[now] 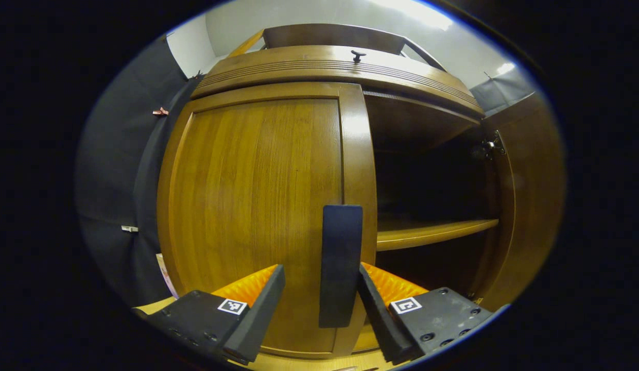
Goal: Open the right door of the double-door shoe cabinet with the right hand, and open the left door with the left hand.
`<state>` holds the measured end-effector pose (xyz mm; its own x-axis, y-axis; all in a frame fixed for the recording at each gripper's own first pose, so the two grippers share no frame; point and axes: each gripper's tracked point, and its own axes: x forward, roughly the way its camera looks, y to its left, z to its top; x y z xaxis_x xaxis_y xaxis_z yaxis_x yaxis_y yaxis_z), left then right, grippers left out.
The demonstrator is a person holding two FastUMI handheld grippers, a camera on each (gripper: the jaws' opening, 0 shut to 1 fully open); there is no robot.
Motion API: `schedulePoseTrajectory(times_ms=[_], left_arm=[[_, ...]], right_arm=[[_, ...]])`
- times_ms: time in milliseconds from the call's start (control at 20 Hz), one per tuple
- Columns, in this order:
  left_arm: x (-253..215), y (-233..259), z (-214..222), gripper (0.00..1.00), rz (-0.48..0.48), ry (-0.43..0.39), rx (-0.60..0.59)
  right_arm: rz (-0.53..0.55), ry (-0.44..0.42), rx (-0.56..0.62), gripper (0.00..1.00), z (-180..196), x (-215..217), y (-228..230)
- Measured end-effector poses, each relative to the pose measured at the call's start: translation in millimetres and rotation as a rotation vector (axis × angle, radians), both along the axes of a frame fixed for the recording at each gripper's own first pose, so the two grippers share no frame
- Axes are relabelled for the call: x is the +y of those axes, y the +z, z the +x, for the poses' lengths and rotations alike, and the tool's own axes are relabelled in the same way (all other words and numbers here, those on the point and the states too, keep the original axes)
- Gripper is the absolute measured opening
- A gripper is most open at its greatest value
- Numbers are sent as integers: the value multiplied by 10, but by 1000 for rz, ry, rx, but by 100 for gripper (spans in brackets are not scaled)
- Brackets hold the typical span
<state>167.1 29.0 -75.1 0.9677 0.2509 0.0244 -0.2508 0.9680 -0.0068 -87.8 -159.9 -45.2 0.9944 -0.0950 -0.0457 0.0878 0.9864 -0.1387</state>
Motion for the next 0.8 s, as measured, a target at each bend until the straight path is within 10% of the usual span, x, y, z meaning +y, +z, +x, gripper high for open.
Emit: schedulePoseTrajectory(times_ms=[150,350,800], left_arm=[[-48,-2,21,77,-19,-38,-7],[-117,-5,36,39,-5,-64,6],[-124,-6,15,34,-22,-104,1]], right_arm=[[27,5,20,88,37,-30,-75],[74,-7,20,89,52,-132,-120],[128,28,35,89,29,-21,-155]])
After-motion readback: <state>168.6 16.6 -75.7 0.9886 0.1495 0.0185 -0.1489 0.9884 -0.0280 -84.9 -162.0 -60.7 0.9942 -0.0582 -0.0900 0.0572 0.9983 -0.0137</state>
